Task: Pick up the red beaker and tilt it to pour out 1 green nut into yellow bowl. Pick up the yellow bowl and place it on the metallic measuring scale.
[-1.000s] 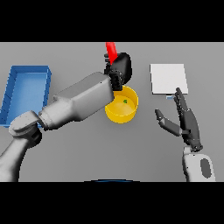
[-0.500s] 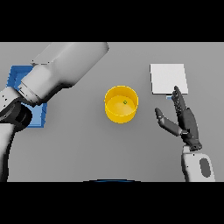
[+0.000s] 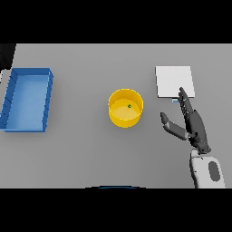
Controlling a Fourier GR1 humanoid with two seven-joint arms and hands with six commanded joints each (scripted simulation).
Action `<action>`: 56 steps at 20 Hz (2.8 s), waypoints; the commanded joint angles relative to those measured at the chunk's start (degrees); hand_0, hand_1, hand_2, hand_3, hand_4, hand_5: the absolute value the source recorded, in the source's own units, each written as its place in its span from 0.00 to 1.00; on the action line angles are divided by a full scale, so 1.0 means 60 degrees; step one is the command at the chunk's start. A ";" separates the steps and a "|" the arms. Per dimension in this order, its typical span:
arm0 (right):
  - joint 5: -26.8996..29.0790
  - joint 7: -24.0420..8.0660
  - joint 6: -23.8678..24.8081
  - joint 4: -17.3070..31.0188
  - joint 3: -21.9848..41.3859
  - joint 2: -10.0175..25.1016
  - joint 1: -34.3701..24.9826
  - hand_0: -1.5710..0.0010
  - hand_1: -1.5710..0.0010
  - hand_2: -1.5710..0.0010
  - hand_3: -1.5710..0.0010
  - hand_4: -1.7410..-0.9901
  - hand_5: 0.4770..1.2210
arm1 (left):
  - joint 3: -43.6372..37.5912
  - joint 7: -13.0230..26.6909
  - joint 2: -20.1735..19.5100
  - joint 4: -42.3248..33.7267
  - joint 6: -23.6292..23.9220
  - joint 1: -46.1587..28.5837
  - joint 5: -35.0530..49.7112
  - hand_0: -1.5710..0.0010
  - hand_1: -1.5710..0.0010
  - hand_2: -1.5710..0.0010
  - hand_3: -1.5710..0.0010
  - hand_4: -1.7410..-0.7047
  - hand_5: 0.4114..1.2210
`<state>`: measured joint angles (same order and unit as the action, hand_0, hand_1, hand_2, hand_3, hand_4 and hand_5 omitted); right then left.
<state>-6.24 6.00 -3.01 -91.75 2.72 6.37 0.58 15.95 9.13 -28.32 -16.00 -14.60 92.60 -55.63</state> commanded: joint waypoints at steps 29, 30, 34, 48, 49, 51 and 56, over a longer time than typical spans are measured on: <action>-0.0323 0.0037 0.0077 0.0159 0.0211 0.0002 -0.0096 1.00 1.00 1.00 1.00 0.55 0.34 | -0.3575 0.4297 0.0075 -0.6643 0.2355 -0.9202 0.4341 0.00 0.00 0.00 0.08 0.15 0.68; -0.0353 0.0087 0.0079 0.0132 0.0273 -0.0057 -0.0068 1.00 1.00 1.00 1.00 0.55 0.34 | -0.3602 0.4300 0.0138 -0.6769 0.2239 -0.9305 0.4368 0.00 0.00 0.00 0.19 0.23 0.60; -0.0362 0.0021 0.0035 0.0052 0.0266 0.0035 0.0012 1.00 1.00 1.00 1.00 0.56 0.34 | -0.3842 0.4245 0.0343 -0.7954 0.1241 -0.9835 0.5070 0.09 0.18 0.26 0.54 0.67 0.43; -0.0479 -0.0236 0.0185 0.0166 0.0268 -0.0039 -0.0206 1.00 1.00 1.00 1.00 0.62 0.32 | -0.4015 0.4214 0.0546 -0.8886 -0.0311 -1.0264 0.4401 0.96 0.96 0.97 0.98 0.97 0.31; -0.0501 -0.0441 0.0138 0.0119 0.0259 0.0069 -0.0290 1.00 1.00 1.00 1.00 0.62 0.31 | -0.4037 0.4284 0.0719 -0.9019 -0.0195 -1.0372 0.4471 0.97 0.97 0.97 0.98 0.98 0.31; -0.1264 -0.0691 0.0468 -0.0002 0.0458 0.0316 -0.0405 1.00 1.00 1.00 1.00 0.64 0.27 | -0.4070 0.4232 0.0774 -0.9036 0.0003 -1.0326 0.4440 0.98 0.98 0.98 0.99 0.98 0.32; -0.1527 -0.0202 -0.0951 0.0191 0.1127 0.1240 -0.1597 0.99 1.00 1.00 1.00 0.72 0.28 | -0.4153 0.3986 0.0832 -0.9129 0.0165 -1.0301 0.4521 0.99 0.99 0.99 1.00 0.98 0.36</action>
<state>-15.40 4.78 -8.73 -90.61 9.48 13.82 -9.02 -8.96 33.00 -23.31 -70.78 -13.62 30.81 -28.49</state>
